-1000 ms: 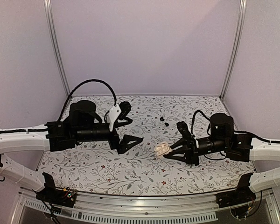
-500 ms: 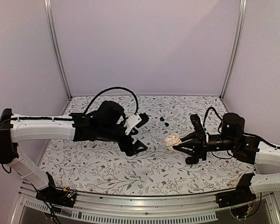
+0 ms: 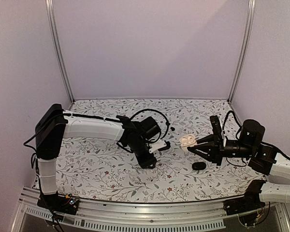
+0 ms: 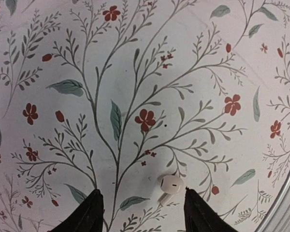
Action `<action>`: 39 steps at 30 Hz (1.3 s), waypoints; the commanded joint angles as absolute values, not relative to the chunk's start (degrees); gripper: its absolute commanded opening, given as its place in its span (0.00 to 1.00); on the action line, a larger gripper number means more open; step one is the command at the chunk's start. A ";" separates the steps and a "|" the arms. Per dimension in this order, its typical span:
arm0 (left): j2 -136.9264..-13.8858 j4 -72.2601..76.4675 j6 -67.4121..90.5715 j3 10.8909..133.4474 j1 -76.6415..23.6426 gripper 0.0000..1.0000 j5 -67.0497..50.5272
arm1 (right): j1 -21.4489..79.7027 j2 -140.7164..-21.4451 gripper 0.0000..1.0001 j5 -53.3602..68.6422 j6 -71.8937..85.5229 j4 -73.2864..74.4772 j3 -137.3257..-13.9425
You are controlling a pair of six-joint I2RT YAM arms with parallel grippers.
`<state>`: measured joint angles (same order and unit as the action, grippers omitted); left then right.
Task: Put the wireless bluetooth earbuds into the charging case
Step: Pick up the right earbud from the center of the board.
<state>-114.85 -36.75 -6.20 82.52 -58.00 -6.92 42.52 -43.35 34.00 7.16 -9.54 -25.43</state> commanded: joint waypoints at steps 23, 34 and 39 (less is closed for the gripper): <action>-126.97 -53.46 -11.60 95.79 -61.37 0.32 -6.38 | 41.66 -41.15 0.00 33.49 8.27 -10.55 -23.83; -128.01 -56.47 -11.33 96.84 -61.70 0.31 -4.57 | 41.66 -41.39 0.00 33.57 8.27 -10.80 -23.99; -128.12 -56.65 -11.34 96.86 -62.04 0.31 -4.27 | 41.66 -42.13 0.00 33.75 8.23 -10.98 -24.22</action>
